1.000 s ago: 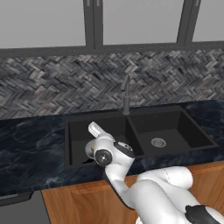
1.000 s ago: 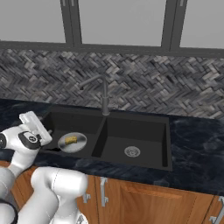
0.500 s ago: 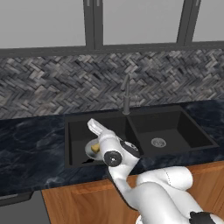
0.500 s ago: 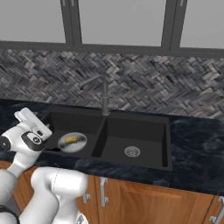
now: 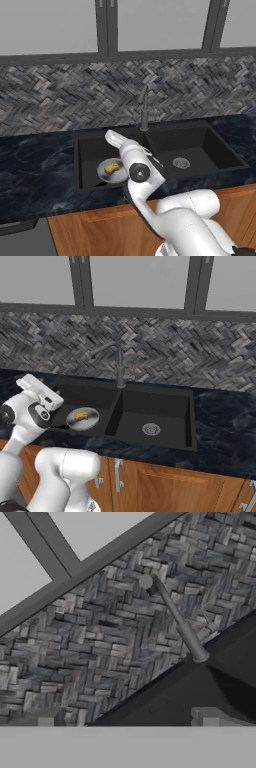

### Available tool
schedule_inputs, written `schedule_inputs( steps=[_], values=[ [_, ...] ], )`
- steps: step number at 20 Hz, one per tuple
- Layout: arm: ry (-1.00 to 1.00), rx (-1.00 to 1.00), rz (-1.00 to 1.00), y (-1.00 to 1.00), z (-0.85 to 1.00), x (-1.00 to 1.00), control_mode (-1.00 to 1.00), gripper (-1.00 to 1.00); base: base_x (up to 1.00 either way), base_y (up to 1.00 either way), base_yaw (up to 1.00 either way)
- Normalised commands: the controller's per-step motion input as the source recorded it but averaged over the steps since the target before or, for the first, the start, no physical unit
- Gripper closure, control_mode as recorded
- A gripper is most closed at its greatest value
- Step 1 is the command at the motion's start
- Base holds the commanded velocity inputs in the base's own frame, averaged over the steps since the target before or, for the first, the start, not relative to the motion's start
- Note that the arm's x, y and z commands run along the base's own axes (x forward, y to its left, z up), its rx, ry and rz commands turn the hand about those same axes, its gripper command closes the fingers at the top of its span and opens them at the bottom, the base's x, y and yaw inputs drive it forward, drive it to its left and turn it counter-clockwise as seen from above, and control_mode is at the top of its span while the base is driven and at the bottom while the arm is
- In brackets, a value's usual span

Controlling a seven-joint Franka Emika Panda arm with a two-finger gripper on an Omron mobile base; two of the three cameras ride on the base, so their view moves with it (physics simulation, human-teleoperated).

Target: Pick the pan and sponge and place them into the sink. Then turn on the water.

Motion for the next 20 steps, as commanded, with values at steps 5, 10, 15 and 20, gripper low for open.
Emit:
schedule_inputs(
  steps=[5,10,15,20],
  values=[
    [0.01,-0.13,0.0,-0.4,0.08,-0.14,-1.0,-1.0,0.0,0.0,0.0],
    [0.0,-0.17,0.04,-0.34,0.04,-0.06,-1.0,-1.0,0.0,0.0,0.0],
    [0.0,-0.09,0.12,-0.29,-0.05,-0.03,-1.0,-1.0,0.0,0.0,0.0],
    [-0.02,-0.09,0.12,-0.29,0.01,-0.06,-1.0,-1.0,0.0,0.0,0.0]
  ],
)
